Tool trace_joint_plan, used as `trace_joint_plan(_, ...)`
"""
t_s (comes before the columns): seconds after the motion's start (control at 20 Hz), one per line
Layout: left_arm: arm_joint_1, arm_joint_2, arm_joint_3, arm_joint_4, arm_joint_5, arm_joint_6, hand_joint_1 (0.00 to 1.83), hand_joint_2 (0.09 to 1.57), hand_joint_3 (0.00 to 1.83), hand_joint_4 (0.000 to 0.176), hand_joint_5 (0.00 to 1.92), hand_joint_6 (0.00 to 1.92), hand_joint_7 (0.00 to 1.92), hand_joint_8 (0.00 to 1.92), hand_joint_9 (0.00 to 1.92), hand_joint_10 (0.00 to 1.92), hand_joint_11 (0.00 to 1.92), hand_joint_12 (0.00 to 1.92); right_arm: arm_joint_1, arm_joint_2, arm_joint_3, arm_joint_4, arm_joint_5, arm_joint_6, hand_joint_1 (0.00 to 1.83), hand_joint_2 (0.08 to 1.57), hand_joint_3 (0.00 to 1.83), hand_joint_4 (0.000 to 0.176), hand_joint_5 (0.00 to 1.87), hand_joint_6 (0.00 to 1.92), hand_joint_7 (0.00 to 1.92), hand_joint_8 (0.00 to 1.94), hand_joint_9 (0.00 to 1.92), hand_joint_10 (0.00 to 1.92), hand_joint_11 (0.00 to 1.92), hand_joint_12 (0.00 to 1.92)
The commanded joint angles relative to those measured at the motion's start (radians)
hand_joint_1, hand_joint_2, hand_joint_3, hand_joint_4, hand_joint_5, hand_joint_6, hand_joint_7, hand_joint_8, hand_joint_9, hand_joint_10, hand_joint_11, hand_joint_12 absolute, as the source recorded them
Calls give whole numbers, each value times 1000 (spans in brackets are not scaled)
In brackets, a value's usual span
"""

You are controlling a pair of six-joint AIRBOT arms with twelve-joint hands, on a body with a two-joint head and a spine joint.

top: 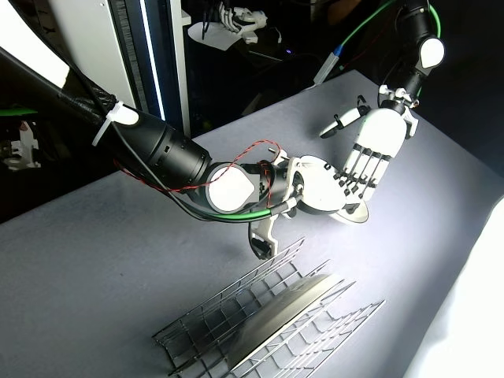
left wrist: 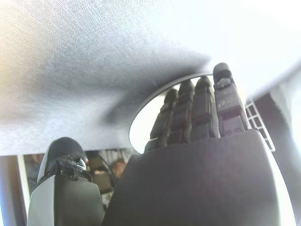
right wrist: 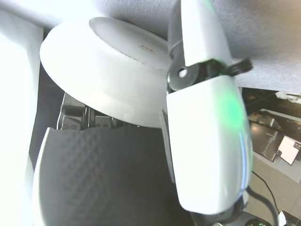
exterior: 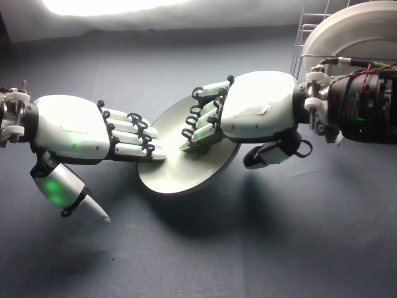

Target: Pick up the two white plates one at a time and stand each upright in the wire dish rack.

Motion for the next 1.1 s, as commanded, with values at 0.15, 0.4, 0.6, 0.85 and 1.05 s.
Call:
trace_joint_plan(0.15,-2,-11,-4,-5,-43,-4,0,998,0,0,8,0,7,0,0,0,0,0,6,-8,0,29,56,-6,1343,1089,0,0,999,859,1043,630,957,896,651,1052)
trace_joint_plan(0.4,-2,-8,-5,-8,-46,-11,0,991,0,0,5,2,8,3,0,0,0,0,1,-7,0,29,60,-8,1386,1094,1,0,869,955,1035,895,1042,1077,857,1075)
trace_joint_plan(0.6,-34,12,-9,-22,-70,-16,0,985,0,0,17,7,16,6,0,0,0,0,12,19,-25,29,91,-8,1390,1081,0,0,927,940,1049,847,1059,1035,844,1129)
trace_joint_plan(0.85,-118,68,-33,-22,-104,-17,0,992,0,0,0,0,0,0,0,0,0,0,33,103,-133,29,103,-7,1387,1086,0,0,923,934,1056,873,1011,1082,803,1133)
trace_joint_plan(1.05,-163,119,-52,-18,-131,-17,0,986,0,0,12,5,7,3,0,0,0,0,69,167,-220,40,102,-3,1388,1083,0,0,921,953,1066,831,1024,1071,811,1110)
